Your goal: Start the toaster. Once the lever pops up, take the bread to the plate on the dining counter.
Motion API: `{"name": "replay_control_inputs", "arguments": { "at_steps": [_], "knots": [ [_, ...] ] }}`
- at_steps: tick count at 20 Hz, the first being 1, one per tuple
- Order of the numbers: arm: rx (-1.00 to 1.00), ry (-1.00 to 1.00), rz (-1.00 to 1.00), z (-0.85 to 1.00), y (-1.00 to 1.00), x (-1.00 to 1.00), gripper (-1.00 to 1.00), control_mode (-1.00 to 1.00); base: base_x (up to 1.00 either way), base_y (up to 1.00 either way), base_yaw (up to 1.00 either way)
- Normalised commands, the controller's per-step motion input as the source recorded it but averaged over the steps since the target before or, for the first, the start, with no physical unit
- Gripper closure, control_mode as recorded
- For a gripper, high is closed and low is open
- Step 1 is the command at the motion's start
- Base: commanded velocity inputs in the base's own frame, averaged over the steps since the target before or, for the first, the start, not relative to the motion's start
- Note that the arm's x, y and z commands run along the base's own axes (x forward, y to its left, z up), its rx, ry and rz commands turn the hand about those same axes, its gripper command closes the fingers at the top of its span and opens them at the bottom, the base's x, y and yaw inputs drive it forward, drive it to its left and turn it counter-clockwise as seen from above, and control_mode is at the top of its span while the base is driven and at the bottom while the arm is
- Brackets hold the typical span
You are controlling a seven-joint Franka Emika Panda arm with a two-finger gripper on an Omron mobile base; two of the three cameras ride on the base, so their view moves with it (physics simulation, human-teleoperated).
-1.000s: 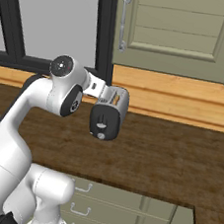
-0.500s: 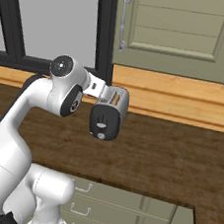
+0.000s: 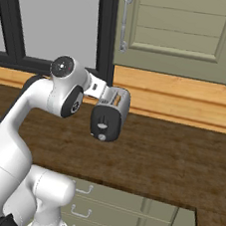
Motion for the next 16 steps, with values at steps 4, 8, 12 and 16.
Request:
{"name": "replay_control_inputs", "arguments": {
  "at_steps": [4,8,12,16],
  "knots": [
    [0.00,0.00,0.00,0.00,0.00,0.00,-1.00,-1.00,0.00,0.00,0.00],
    [0.00,0.00,0.00,0.00,0.00,0.00,-1.00,-1.00,0.00,0.00,0.00],
    [0.00,0.00,0.00,0.00,0.00,0.00,-1.00,-1.00,0.00,0.00,0.00],
    [0.00,0.00,0.00,0.00,0.00,0.00,-1.00,-1.00,0.00,0.00,0.00]
  ]
}}
